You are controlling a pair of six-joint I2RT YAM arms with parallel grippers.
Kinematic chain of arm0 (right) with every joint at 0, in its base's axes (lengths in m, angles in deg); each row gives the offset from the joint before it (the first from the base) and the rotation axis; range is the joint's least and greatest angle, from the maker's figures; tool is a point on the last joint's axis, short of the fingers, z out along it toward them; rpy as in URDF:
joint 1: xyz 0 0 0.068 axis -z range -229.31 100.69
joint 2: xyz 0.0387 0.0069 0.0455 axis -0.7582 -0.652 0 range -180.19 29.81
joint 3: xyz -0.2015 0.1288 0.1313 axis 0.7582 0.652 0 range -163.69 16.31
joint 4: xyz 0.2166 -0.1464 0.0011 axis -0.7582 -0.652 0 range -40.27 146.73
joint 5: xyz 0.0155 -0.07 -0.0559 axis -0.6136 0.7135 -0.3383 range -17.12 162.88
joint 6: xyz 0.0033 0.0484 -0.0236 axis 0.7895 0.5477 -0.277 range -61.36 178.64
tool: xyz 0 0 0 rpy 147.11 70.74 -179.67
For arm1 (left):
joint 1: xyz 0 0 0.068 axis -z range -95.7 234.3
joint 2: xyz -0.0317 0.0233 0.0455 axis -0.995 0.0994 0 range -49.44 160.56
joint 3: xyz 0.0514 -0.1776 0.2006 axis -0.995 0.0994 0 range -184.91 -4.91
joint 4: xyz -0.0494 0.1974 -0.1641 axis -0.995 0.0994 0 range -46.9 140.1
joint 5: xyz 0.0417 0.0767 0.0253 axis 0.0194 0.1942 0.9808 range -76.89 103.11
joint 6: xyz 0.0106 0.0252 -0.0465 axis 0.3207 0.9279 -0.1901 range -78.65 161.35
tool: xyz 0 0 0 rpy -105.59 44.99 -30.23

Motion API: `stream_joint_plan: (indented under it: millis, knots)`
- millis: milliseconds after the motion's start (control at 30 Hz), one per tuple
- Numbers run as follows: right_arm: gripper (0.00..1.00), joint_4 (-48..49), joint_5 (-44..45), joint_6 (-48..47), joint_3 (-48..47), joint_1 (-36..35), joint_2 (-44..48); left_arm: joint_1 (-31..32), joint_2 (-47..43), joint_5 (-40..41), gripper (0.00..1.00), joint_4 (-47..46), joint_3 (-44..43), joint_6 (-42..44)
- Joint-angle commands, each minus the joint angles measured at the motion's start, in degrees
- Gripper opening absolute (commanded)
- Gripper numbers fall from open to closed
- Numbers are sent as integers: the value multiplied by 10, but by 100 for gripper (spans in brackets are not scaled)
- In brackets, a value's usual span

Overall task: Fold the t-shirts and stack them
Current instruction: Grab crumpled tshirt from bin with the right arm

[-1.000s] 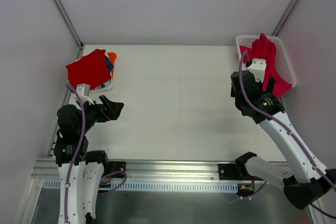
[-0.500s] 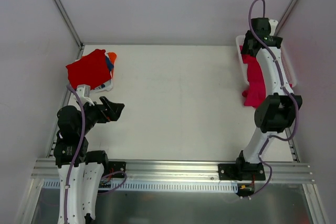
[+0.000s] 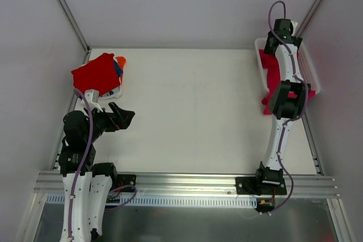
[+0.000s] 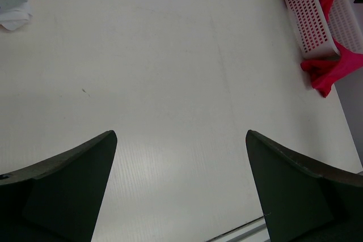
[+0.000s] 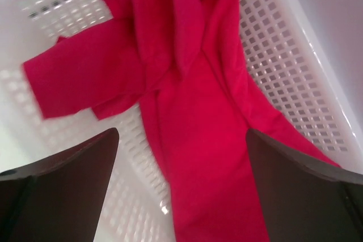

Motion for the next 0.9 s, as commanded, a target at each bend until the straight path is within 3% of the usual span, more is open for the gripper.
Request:
stream_joint_plan:
  millis: [0, 300, 600, 867]
  knots:
    - [99, 65, 14, -14, -16, 24, -10, 5, 6, -2, 99, -8, -9, 9]
    - [100, 144, -5, -32, -10, 54, -60, 4, 17, -9, 99, -8, -9, 9]
    - [100, 189, -79, -14, -37, 59, -119, 5, 31, -12, 99, -8, -10, 9]
    - [99, 228, -72, -21, -42, 64, -139, -6, 42, -20, 99, -8, -11, 10]
